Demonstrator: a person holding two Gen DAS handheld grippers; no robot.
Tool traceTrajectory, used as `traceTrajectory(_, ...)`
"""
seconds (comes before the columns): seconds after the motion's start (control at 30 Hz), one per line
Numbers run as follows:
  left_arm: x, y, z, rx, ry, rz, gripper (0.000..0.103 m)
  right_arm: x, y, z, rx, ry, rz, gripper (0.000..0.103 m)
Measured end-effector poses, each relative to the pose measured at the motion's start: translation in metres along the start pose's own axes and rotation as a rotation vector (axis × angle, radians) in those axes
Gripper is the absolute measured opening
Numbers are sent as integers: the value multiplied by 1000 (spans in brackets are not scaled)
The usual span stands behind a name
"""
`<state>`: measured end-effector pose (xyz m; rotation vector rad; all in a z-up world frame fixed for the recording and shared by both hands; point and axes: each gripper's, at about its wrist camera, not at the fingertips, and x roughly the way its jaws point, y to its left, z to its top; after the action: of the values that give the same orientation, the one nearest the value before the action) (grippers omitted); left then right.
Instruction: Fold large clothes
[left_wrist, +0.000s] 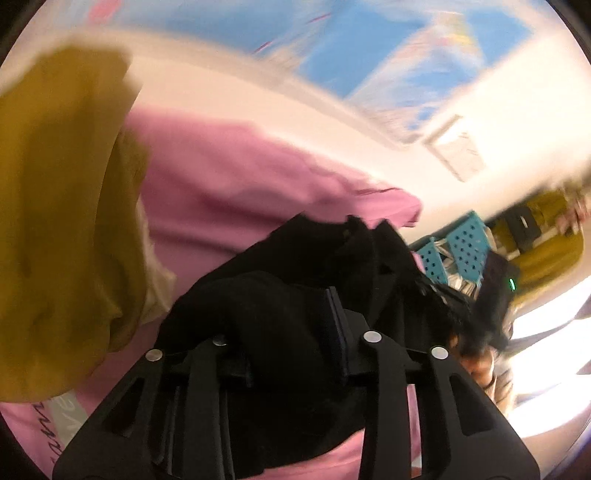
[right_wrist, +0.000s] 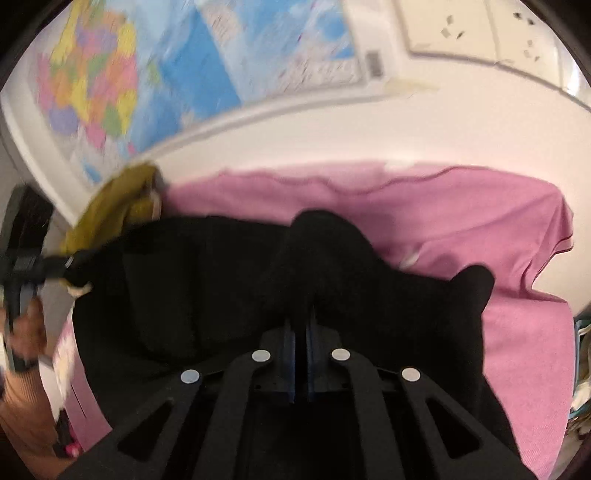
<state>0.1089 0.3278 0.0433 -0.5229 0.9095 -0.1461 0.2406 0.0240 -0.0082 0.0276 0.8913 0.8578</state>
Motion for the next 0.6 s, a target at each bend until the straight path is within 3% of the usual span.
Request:
traceTrajectory(0.03, -11, -13, -3, 46, -44, -18, 40, -1, -1, 2, 2, -16, -14, 4)
traceTrajectory(0.13, -33, -33, -8, 115, -163, -29, 71, 7, 2, 11, 6, -24, -51, 4)
traceTrajectory(0.2, -43, -43, -13, 161, -232, -14, 75, 19, 0, 15, 30, -9, -54, 4)
traceTrajectory(0.23, -42, -46, -15, 180, -229, -17, 76, 26, 0, 16, 37, 1, -62, 4)
traceTrajectory(0.33, -14, -54, -24, 222, -131, 13, 76, 42, 1, 15, 27, 44, -86, 4)
traceTrajectory(0.4, 23, -55, -34, 269, -23, 75, 71, 61, 6, 11, -2, 120, -89, 4)
traceTrajectory(0.5, 66, -42, -43, 241, 81, 163, 56, 71, 5, 7, -4, 160, -104, 11)
traceTrajectory(0.6, 88, -14, -41, 147, 103, 167, 52, 48, -1, 4, 39, 133, -64, 41)
